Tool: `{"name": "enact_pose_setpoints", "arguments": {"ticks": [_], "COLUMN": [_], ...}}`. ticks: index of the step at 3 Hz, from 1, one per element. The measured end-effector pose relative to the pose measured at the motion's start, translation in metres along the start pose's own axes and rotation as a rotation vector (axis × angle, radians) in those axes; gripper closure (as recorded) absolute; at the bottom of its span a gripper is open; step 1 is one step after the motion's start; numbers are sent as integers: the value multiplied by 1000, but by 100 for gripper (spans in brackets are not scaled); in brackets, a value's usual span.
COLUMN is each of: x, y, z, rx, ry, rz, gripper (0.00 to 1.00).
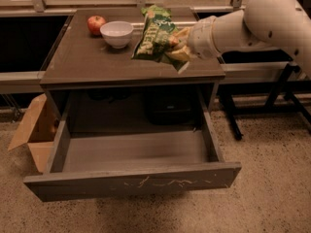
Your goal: Pick green jalapeno chip bag from top drawer and place on counter
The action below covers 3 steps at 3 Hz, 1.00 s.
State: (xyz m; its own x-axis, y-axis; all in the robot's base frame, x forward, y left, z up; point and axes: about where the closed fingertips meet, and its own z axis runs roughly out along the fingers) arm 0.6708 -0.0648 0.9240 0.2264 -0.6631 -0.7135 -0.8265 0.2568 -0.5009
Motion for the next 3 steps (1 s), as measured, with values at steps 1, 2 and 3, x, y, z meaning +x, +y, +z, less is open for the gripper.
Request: {"name": "enact_pose_setpoints", "arguments": {"ticks": [1,2,3], "x": [22,47,68], "y": [-45,-78,-94], "z": [12,27,41], "rx": [15,29,40], "ry": [-8,-30,-46], "rz": [38,109,174], "gripper": [100,82,58]}}
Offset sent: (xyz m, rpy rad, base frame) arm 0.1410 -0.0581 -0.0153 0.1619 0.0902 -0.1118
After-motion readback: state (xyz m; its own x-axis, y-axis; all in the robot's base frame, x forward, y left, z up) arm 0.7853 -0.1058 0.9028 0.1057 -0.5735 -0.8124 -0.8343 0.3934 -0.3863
